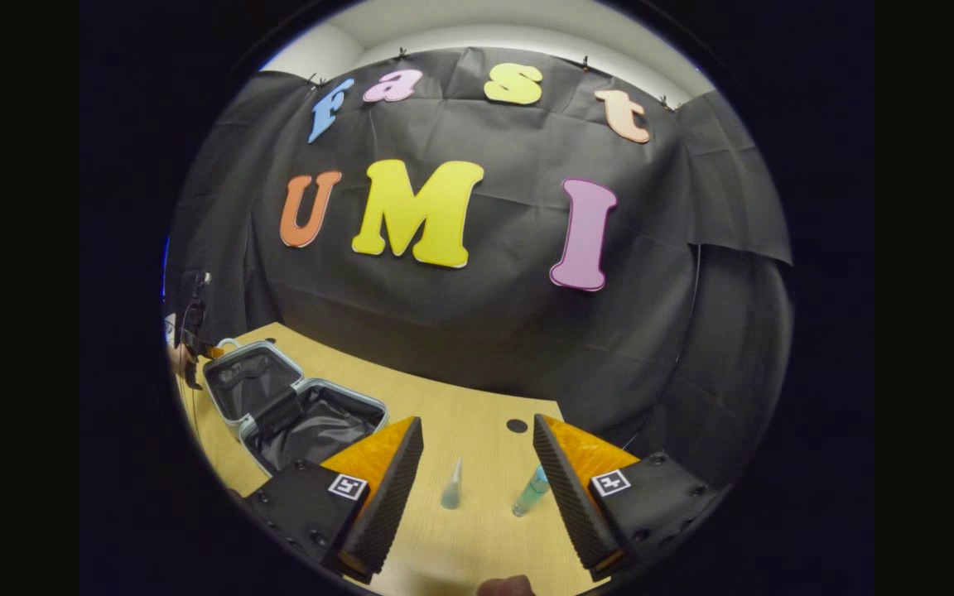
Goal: First open the suitcase, pack the skin care products into it, and then close the suitcase.
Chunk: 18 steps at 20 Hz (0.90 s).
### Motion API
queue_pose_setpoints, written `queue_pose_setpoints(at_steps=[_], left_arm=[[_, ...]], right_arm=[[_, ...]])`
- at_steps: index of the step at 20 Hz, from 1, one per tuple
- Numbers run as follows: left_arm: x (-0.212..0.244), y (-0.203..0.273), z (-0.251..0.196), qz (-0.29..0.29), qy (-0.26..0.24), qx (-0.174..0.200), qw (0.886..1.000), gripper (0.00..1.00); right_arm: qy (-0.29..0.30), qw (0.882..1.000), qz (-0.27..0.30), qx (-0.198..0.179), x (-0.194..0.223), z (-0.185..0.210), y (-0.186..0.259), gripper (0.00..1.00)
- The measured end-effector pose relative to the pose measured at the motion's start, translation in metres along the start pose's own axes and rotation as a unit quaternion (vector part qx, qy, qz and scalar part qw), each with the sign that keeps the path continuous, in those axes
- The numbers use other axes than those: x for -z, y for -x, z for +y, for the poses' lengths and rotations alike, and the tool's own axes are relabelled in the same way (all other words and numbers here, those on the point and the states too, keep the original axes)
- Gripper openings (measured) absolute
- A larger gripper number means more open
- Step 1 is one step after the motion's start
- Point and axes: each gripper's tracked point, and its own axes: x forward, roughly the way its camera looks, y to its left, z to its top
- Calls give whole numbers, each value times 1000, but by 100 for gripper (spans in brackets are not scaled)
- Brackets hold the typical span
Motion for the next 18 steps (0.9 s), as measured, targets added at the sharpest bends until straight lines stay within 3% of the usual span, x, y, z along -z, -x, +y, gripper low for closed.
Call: queue_pose_setpoints(at_steps=[2, 6, 7, 8, 10, 11, 15, 18], left_arm=[[12, -2, 3, 16, 2, 1, 1000, 11], [5, 0, 17, 2, -23, -28, 999, 33], [-2, 6, 18, -7, -23, -33, 999, 51], [-13, 18, 14, -24, -24, -37, 999, 55], [-37, 45, -11, -64, -34, -35, 997, 100], [-50, 62, -25, -92, -47, -45, 994, 99], [-78, 123, -136, -154, -97, -21, 983, 98], [-69, 155, -242, -167, -85, 33, 982, 98]], right_arm=[[3, 1000, -2, -4, -3, 6, -3, 79], [7, 1000, -7, -20, -7, 18, -7, 80], [7, 1000, -9, -22, -8, 18, -8, 80], [6, 1000, -12, -22, -8, 16, -8, 80], [-1, 1000, -16, -21, -7, 11, -9, 80], [-7, 1000, -16, -19, -7, 7, -10, 79], [-33, 999, -33, -10, -12, -15, -5, 79], [-48, 998, -42, -1, -8, -43, 2, 80]])
